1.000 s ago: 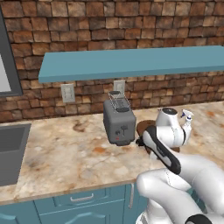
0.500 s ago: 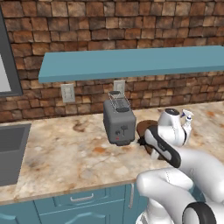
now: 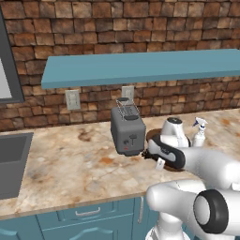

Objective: Grab the spray bottle from the shelves, then place it next to the cutting board for sanitizing. Then grab the dish brush from the countertop next to the sink and place it next to the cutting board.

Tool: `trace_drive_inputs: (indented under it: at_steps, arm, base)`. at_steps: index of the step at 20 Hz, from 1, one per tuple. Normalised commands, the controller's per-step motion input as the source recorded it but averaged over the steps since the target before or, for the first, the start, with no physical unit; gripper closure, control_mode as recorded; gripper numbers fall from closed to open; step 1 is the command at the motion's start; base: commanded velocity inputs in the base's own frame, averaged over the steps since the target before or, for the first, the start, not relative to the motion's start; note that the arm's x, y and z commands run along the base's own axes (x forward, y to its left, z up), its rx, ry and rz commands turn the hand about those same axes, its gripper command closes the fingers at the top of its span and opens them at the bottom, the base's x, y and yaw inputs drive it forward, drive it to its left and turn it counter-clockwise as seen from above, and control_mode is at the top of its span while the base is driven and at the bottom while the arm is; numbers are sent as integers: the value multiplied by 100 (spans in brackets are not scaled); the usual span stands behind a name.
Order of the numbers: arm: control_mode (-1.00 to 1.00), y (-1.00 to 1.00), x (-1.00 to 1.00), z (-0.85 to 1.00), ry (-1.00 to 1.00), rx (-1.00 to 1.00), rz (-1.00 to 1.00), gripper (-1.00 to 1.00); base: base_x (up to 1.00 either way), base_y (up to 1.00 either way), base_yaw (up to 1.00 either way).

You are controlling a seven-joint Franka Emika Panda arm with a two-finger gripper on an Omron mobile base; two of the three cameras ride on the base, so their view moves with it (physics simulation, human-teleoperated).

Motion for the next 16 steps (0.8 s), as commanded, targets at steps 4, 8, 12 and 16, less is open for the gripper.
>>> trace_drive_inputs:
  at_steps: [4,8,12,16]
  arm:
    - [-100,23,0,-59,1,0,0,100]
    - [-100,26,0,-60,2,0,0,100]
    - [-100,11,0,-39,1,0,0,-100]
    - [-100,-1,-28,-1,-2,0,-2,-100]
  base:
    - [0,0,0]
    - [0,0,0]
    - [0,0,0]
    - [0,0,0]
